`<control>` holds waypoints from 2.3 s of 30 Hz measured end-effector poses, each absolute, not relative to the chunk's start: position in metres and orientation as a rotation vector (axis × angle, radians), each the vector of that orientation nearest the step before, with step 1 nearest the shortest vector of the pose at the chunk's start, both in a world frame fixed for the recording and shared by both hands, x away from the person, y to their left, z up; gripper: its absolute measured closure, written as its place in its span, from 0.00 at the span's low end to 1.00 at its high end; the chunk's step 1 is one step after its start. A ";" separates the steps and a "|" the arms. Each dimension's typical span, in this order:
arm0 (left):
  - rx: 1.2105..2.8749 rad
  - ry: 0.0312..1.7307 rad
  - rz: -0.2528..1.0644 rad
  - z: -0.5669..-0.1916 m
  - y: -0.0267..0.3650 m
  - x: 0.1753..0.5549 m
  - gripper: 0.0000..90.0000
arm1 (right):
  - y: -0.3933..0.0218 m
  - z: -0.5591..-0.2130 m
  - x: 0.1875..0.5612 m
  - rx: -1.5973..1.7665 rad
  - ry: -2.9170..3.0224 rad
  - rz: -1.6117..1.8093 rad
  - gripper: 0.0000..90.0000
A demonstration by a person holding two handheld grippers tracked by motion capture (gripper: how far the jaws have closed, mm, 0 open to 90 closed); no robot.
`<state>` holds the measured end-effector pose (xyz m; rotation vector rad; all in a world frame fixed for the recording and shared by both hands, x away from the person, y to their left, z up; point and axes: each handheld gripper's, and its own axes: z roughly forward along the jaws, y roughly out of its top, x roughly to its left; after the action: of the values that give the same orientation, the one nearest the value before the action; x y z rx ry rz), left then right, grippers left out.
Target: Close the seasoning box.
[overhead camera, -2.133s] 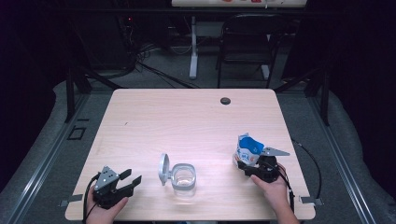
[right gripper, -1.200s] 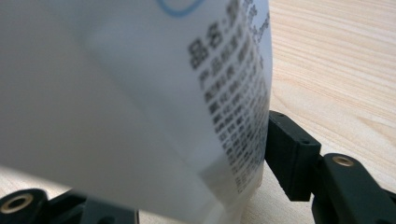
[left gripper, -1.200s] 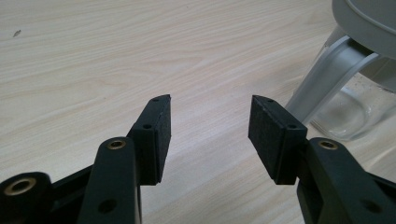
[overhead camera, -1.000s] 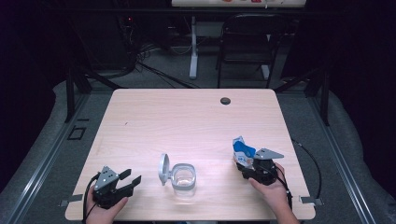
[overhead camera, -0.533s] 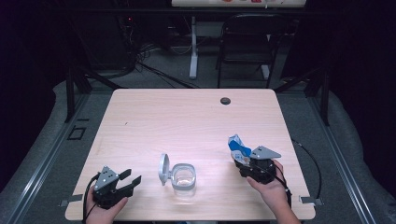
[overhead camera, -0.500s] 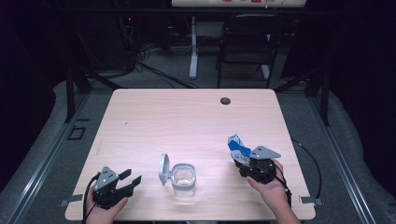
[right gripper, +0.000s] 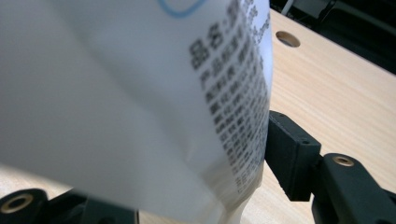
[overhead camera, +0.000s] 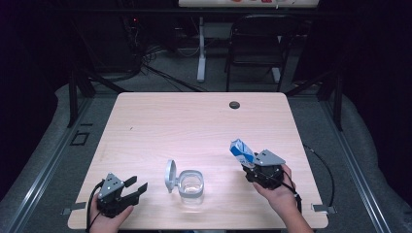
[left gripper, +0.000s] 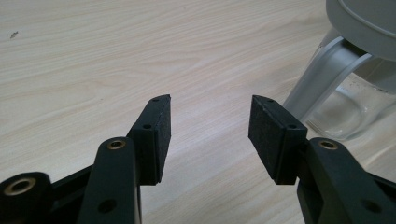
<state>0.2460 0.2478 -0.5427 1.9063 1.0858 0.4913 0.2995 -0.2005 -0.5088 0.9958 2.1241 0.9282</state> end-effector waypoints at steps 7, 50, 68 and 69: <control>1.905 1.084 0.493 -0.542 0.248 0.246 0.55 | -0.192 -0.505 0.297 0.960 2.109 0.901 0.49; 1.910 1.083 0.487 -0.543 0.248 0.246 0.55 | -0.157 -0.503 0.288 0.703 2.036 0.679 0.49; 1.908 1.081 0.487 -0.543 0.249 0.247 0.55 | -0.136 -0.508 0.282 0.521 2.018 0.549 0.49; 1.909 1.081 0.486 -0.543 0.249 0.247 0.55 | -0.135 -0.510 0.282 0.520 2.010 0.561 0.49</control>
<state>0.2465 0.2489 -0.5430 1.9091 1.0805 0.4863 0.2819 -0.1355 -0.5097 0.5203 2.0098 0.5614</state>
